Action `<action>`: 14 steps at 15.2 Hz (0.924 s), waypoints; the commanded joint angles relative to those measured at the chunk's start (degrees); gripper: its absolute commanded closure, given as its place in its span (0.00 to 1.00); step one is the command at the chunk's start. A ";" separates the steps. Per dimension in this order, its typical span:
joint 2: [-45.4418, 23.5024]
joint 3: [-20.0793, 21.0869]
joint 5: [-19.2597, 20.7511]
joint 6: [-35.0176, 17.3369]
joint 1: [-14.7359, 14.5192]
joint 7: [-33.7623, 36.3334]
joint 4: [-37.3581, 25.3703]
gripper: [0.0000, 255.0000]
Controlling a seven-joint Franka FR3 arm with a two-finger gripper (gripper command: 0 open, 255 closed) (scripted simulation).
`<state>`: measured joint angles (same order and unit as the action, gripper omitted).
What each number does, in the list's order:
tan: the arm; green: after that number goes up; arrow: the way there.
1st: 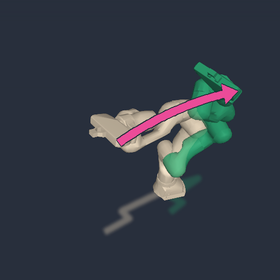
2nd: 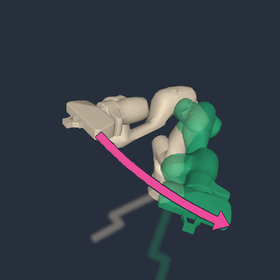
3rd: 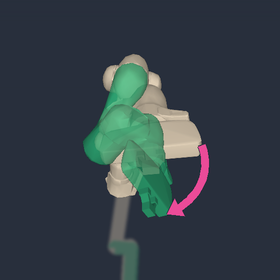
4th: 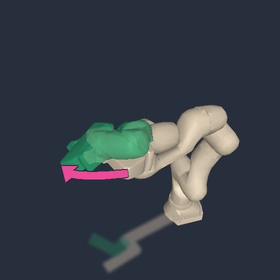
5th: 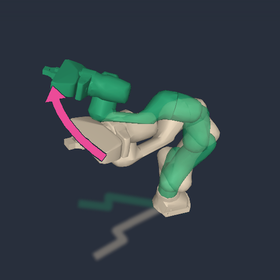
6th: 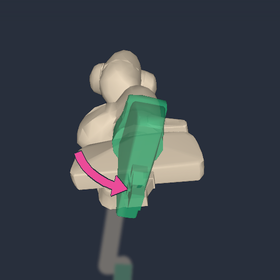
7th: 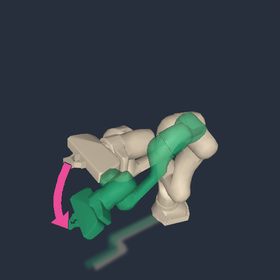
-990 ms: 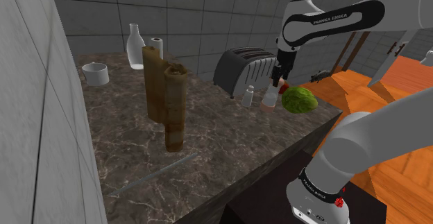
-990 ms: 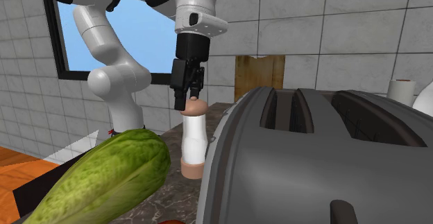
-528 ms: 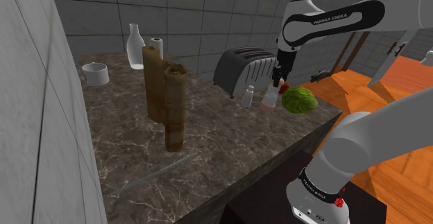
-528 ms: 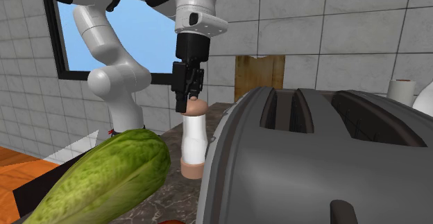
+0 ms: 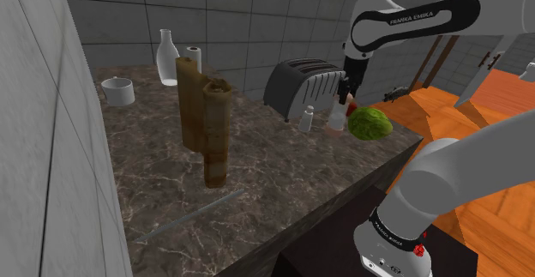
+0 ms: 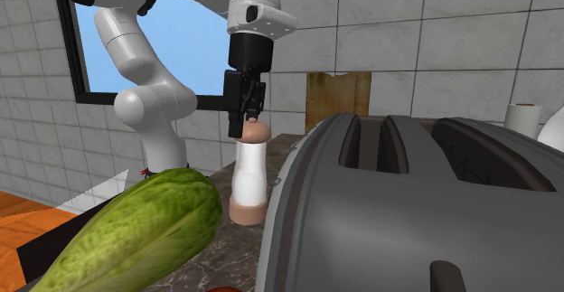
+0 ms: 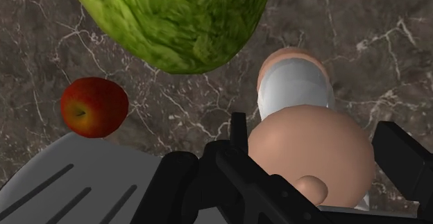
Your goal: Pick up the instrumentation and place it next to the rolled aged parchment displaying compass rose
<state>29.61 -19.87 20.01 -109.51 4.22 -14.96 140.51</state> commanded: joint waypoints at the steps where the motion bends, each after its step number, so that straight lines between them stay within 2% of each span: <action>1: 0.29 0.25 -0.24 1.67 -0.07 -0.30 -1.39 1.00; 14: 1.19 1.85 -1.65 11.66 -0.53 -1.90 -10.57 1.00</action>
<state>30.85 -18.15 18.49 -98.62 3.75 -16.75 130.77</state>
